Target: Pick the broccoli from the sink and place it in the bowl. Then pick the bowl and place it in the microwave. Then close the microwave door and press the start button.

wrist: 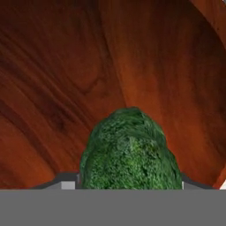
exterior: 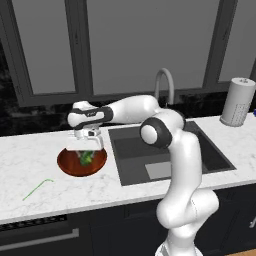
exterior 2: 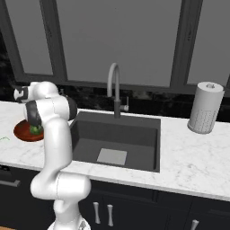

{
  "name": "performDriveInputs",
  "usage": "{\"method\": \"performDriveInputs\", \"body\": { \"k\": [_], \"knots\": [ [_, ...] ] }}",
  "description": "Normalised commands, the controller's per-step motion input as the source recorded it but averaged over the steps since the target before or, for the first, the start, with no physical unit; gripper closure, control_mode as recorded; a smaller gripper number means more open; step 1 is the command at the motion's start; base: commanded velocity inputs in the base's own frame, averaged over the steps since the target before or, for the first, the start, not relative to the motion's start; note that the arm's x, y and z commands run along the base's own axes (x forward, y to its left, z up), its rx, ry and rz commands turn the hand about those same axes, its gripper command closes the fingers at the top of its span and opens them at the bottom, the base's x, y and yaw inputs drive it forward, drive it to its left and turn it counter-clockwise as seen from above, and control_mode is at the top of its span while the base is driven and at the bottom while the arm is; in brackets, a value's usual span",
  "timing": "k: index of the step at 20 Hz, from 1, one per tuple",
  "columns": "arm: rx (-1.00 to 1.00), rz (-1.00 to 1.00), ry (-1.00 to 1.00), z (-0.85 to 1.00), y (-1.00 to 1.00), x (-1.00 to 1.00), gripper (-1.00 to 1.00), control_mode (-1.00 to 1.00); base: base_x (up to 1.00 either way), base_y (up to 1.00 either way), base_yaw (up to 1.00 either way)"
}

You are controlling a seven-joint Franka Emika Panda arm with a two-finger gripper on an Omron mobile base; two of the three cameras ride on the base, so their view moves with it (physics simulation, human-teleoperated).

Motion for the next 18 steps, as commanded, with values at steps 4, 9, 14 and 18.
{"method": "performDriveInputs", "body": {
  "k": [4, 9, 14, 18],
  "knots": [
    [0.00, 0.00, 0.00, -0.31, 0.04, 0.05, -1.00, -1.00, 0.00, 0.00, 0.00],
    [0.02, 0.00, -0.07, -0.06, -0.03, -0.06, -1.00, -1.00, 0.00, 0.00, 0.00],
    [0.07, 0.00, -0.14, 0.00, -0.20, -0.35, -1.00, -1.00, 0.00, 0.00, 0.00],
    [0.05, 0.00, -0.19, 0.00, -0.17, -0.41, -1.00, -1.00, 0.00, 0.00, 0.00]
  ]
}}
